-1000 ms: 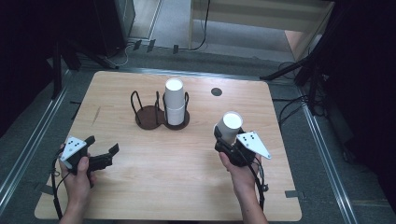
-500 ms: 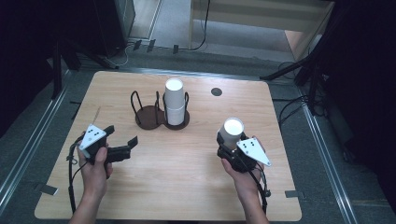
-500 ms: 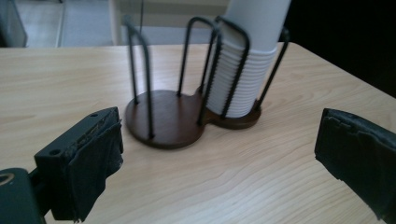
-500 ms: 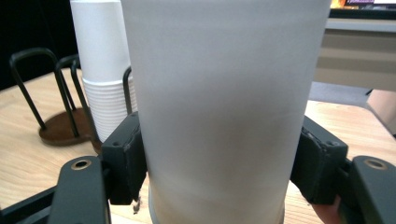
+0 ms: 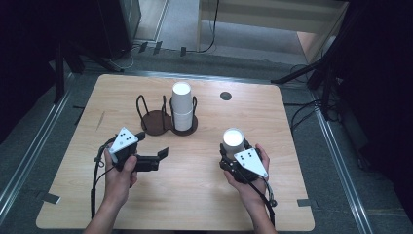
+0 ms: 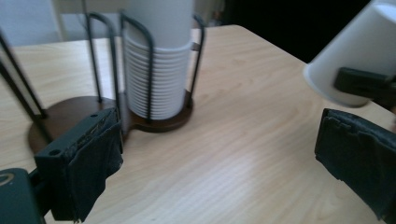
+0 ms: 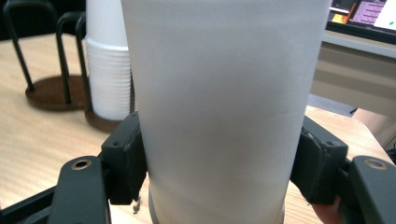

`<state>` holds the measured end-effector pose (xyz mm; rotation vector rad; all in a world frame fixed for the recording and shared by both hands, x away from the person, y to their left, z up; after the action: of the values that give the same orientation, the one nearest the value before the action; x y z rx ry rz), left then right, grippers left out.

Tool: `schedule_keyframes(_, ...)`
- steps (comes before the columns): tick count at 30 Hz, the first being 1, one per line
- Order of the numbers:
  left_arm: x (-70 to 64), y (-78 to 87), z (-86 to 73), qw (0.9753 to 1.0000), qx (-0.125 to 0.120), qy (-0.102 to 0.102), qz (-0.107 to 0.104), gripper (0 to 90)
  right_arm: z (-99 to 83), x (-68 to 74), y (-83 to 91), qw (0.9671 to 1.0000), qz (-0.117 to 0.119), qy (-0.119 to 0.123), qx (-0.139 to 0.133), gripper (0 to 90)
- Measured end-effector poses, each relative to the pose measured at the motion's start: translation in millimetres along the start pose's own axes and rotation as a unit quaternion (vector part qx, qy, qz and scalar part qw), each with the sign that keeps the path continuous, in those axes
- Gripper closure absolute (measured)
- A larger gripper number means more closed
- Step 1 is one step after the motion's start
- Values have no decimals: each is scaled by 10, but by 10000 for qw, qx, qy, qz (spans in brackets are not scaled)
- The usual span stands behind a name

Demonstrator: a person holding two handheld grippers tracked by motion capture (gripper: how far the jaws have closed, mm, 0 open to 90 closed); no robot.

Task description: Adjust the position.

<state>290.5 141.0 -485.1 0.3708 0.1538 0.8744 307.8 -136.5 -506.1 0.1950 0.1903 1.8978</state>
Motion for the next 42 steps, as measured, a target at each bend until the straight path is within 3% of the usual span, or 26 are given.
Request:
schedule_keyframes(1,0,0,0,10000,0,0,0,14,0,0,0,10000,0,0,0,300)
schedule_keyframes(2,-49,-9,9,9998,-39,21,-180,14,-49,63,-21,9998,31,199,34,300)
schedule_keyframes(4,-75,-14,18,9997,-76,12,-249,14,-90,134,-31,9991,87,412,63,299)
schedule_keyframes(6,-137,-29,39,9989,-123,48,-448,14,-118,198,-33,9984,125,546,81,299)
schedule_keyframes(7,-137,-29,39,9989,-123,48,-448,14,-118,198,-33,9984,125,546,81,299)
schedule_keyframes(10,-229,-66,58,9978,-36,0,-669,14,-156,331,-30,9957,212,902,58,299)
schedule_keyframes(14,-329,-107,79,9967,33,-124,-801,15,-183,437,-24,9922,274,1214,12,299)
schedule_keyframes(21,-468,-166,101,9948,89,-186,-993,43,-224,523,-20,9881,315,1508,-38,300)
schedule_keyframes(24,-520,-188,97,9939,136,-242,-1065,49,-239,564,-13,9849,353,1692,-121,301)
schedule_keyframes(30,-610,-224,97,9921,148,-304,-1209,66,-282,626,-17,9754,338,2166,-211,302)
schedule_keyframes(32,-627,-232,93,9913,168,-330,-1259,70,-285,645,-14,9739,388,2218,-279,301)
schedule_keyframes(38,-669,-239,92,9901,187,-412,-1332,100,-318,708,-9,9652,435,2552,-372,301)
schedule_keyframes(42,-699,-247,93,9888,189,-442,-1410,133,-339,745,-4,9618,465,2673,-374,300)
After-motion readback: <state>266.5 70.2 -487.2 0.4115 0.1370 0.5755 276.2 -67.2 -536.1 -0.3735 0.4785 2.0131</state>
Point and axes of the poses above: each handheld gripper's, and its own axes: y roughly backward along the jaws, z roughly out of its top, x roughly to its left, the point moved 5 cm from there along -y, roughly forward along the jaws, and after that the axes turned 13 degrees about -y, right-handed, at the moved point
